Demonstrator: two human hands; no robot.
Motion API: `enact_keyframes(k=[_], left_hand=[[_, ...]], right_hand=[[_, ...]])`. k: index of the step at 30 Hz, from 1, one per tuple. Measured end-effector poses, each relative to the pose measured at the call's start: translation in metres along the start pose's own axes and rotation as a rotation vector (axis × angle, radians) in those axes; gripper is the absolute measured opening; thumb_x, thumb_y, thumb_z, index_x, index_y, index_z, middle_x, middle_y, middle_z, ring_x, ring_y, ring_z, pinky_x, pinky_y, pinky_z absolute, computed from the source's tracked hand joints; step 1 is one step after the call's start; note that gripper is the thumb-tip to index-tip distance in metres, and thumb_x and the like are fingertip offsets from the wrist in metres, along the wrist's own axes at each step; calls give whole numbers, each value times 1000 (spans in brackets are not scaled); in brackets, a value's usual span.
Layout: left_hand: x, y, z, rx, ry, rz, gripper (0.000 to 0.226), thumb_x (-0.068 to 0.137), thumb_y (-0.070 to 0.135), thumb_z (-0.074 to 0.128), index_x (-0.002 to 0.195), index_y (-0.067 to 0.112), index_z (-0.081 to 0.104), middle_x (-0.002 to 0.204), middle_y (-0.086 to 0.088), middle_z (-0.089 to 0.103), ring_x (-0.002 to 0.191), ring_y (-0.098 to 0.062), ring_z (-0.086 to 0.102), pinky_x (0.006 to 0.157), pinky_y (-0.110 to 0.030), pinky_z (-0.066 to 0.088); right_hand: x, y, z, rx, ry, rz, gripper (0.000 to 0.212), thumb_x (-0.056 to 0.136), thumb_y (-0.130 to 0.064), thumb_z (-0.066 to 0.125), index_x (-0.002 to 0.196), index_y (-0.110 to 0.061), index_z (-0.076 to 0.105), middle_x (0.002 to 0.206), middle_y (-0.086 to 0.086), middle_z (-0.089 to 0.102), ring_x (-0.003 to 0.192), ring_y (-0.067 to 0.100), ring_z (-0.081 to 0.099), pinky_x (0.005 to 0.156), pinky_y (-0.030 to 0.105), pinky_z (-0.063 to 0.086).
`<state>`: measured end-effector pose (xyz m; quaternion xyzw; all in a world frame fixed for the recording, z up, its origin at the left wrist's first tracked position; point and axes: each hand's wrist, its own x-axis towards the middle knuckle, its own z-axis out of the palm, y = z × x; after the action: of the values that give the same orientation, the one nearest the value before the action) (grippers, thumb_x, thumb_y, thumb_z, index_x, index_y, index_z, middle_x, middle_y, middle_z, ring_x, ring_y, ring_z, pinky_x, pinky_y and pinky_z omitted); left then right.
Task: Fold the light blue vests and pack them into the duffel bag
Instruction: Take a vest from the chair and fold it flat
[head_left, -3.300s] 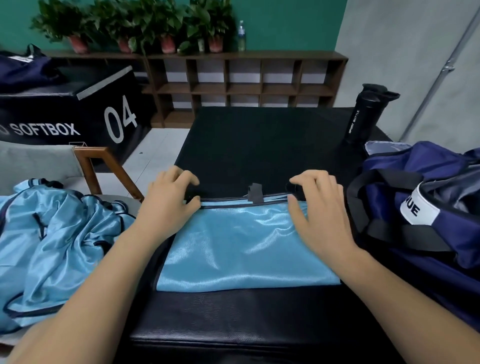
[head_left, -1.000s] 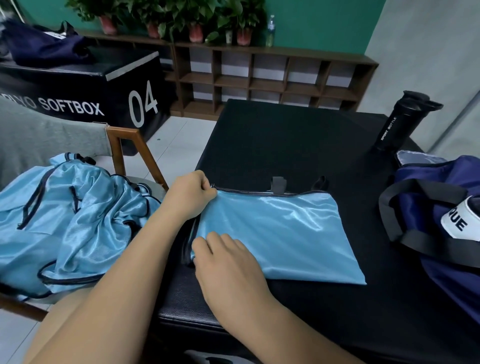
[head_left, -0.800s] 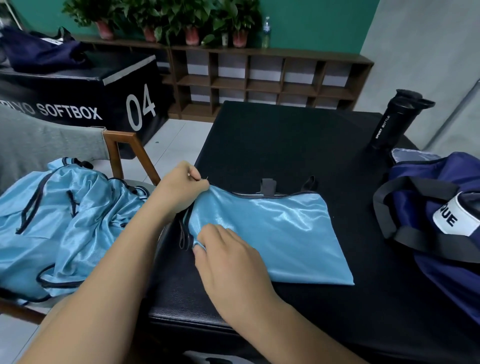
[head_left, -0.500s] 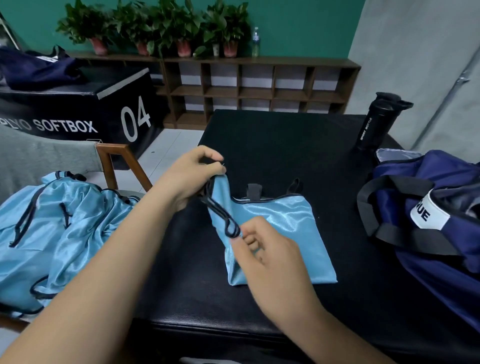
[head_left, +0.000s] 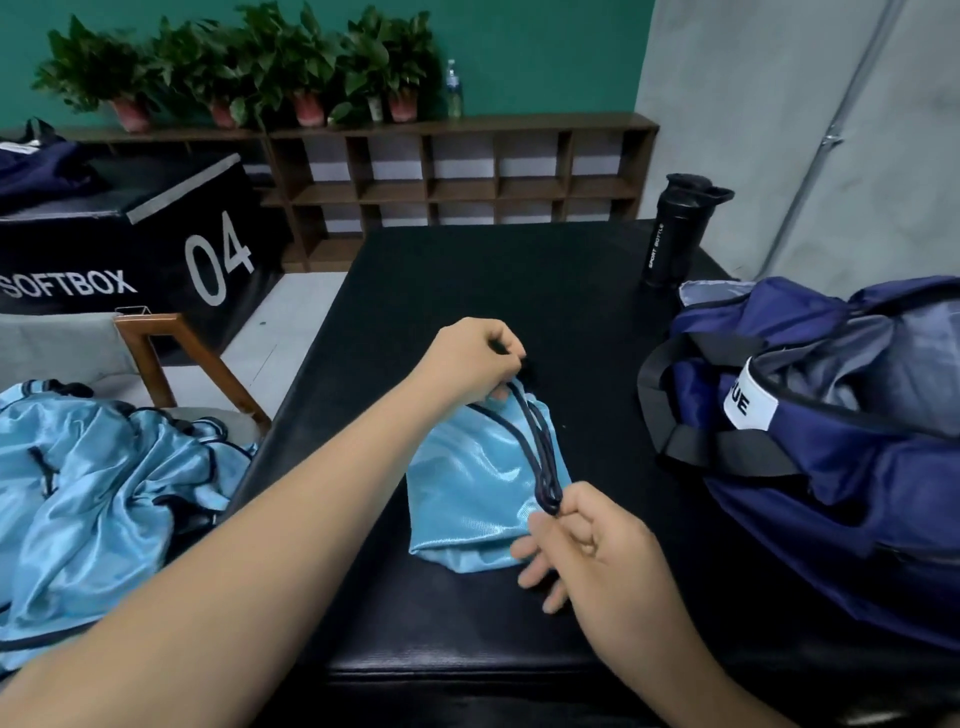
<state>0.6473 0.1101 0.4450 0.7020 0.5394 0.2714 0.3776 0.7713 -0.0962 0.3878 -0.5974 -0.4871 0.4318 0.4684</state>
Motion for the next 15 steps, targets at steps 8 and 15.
enact_keyframes(k=[8, 15], left_hand=[[-19, -14, 2, -30, 188, 332, 20, 99, 17, 68, 110, 33, 71, 92, 11, 73, 92, -8, 71, 82, -24, 55], [-75, -44, -21, 114, 144, 402, 25, 89, 13, 80, 98, 32, 66, 96, 9, 66, 95, -17, 66, 85, -23, 51]], right_hand=[[-10, 9, -24, -230, 78, -124, 37, 101, -26, 66, 72, -11, 50, 54, 4, 62, 45, 25, 56, 48, 34, 45], [17, 7, -29, -660, 109, -762, 7, 97, -24, 71, 94, -21, 65, 95, -15, 59, 89, 12, 57, 80, 36, 45]])
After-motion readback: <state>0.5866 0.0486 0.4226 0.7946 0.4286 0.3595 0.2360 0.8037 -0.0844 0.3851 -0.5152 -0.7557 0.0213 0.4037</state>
